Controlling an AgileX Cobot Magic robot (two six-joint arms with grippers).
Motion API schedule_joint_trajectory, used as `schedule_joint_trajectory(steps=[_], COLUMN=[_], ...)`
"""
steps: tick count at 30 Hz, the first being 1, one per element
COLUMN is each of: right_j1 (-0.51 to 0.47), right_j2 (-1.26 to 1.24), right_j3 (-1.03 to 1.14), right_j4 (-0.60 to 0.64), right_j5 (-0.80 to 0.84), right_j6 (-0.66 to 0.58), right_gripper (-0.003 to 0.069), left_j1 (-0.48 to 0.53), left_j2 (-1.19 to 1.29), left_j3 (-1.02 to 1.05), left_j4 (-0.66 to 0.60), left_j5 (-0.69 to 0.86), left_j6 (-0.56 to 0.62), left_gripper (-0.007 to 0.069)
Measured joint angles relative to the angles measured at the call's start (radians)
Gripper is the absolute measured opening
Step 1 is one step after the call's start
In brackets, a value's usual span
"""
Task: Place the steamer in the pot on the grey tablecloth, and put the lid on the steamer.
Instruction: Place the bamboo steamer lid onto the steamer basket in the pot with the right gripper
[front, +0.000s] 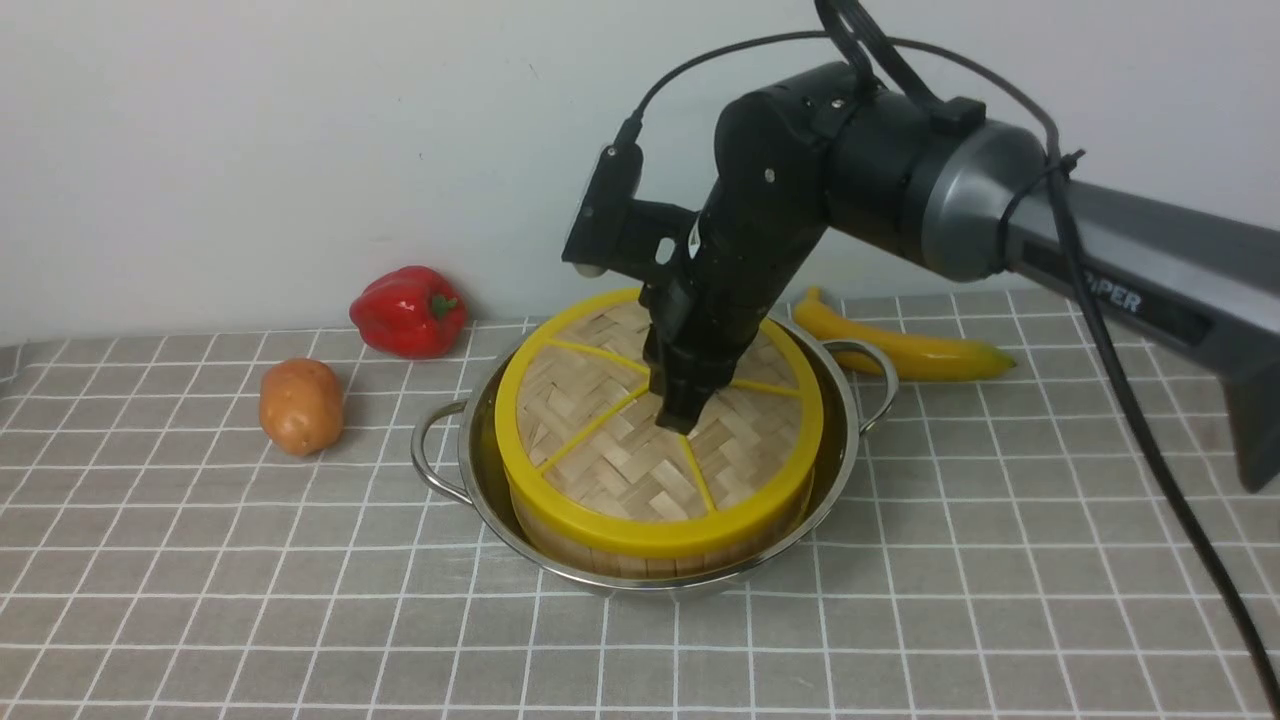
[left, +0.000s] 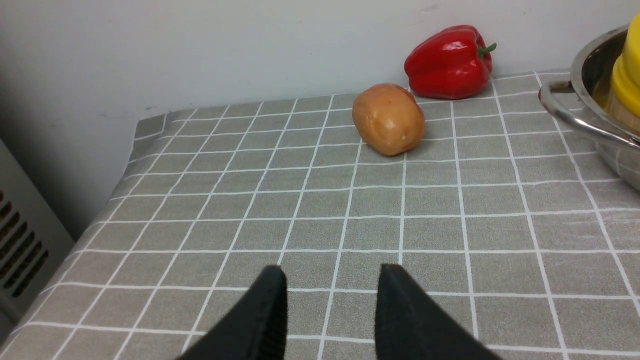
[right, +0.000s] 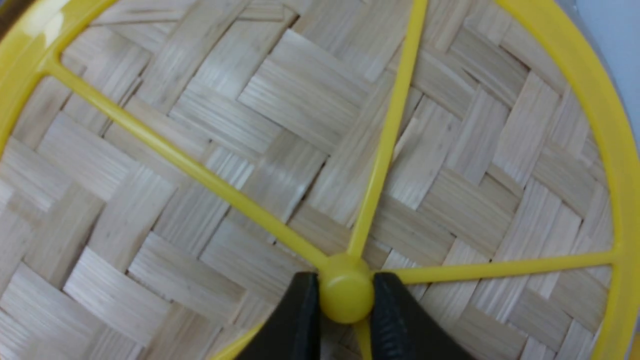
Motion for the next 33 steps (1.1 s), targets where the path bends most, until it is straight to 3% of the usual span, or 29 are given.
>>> schedule_joint_trajectory(steps=[24, 33], right_j1=[0.0, 0.0], right_j2=[0.0, 0.001], right_j3=[0.0, -0.085], right_j4=[-0.02, -0.017], right_j5=[-0.046, 0.006], right_j6=[-0.029, -0.024], right_gripper=[0.0144, 0.0144], left_j1=[0.0, 0.0], left_j2=[0.0, 0.0], left_j3=[0.0, 0.0], left_j4=[0.0, 0.0], left_j5=[0.0, 0.0], left_j6=[0.0, 0.0], left_gripper=[0.0243, 0.0243])
